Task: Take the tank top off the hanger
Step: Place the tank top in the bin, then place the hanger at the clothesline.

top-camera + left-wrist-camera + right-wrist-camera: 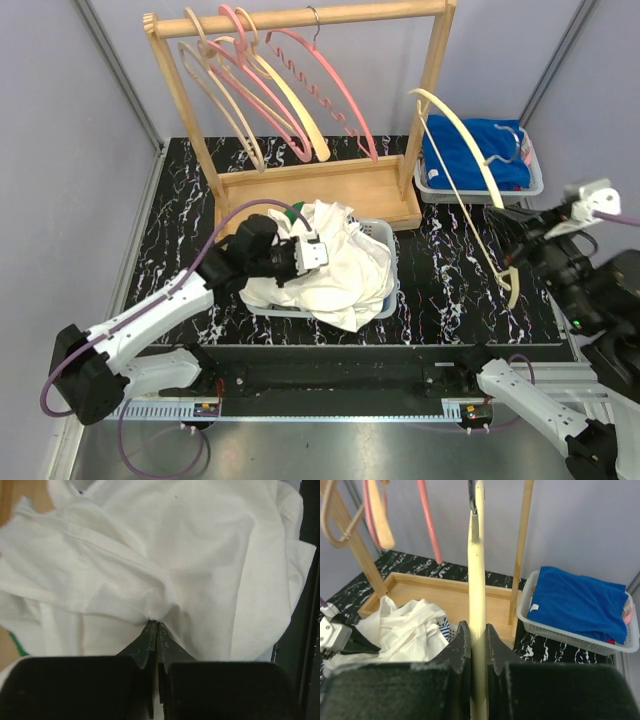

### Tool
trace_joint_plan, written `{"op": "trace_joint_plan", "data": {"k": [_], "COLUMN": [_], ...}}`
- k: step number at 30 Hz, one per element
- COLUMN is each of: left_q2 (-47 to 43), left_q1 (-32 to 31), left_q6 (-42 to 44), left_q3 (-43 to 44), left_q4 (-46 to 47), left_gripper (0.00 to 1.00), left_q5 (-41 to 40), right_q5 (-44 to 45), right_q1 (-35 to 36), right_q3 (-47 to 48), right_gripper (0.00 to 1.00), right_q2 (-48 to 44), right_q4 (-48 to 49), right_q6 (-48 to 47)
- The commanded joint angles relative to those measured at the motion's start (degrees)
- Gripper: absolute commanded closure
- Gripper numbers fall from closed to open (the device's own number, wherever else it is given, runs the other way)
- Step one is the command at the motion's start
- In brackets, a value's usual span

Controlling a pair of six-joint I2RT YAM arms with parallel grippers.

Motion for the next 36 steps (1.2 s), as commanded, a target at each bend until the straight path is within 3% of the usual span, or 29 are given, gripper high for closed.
{"op": "trace_joint_plan", "data": {"k": [1,2,6,9,10,15,29,36], "left_q2": [1.81,1.55,3.48,4.36,5.15,4.11,-6.53,-8.03], "left_q1": [-1.17,-1.52,-3.19,-4.16,-4.34,-4.34,-4.25,-4.34], "left_q6": [-0.34,0.45,1.60,0.72,0.72,0.11,-4.56,-8.77], "left_q3": [-3.98,-5.38,-10.65,-11.81,-11.02,-6.99,24.03,38.81], "left_q4": [7.99,9.13,10.46,8.02,6.35,1.77,-9.57,-8.17], "left_gripper": [0.97,0.95,0.32,0.05,0.01,0.01,0.01,0.01], "left_q5": [-3.03,-3.20,-5.57,-5.67,-5.14,-6.63,-13.31,-19.02], "right_q5": [4.86,4.77,4.42,4.07,3.90,3.28,1.53,-10.68], "right_q1": [0.03,0.03,0.11,0.11,0.03,0.03,-0.50,-10.78], "right_q3": [-1.33,-1.33,-1.33,-1.50,-1.59,-2.12,11.66,22.92], "right_gripper": [1.00,1.00,1.00,1.00,1.00,1.00,1.00,1.00], "right_q2": [2.18,2.88,5.17,7.19,7.72,10.62,28.45,39.79], "right_q4": [7.50,7.94,9.70,10.58,10.84,12.95,16.20,17.26], "right_q6": [0.10,0.10,0.28,1.59,1.69,1.34,-4.20,0.01]}}
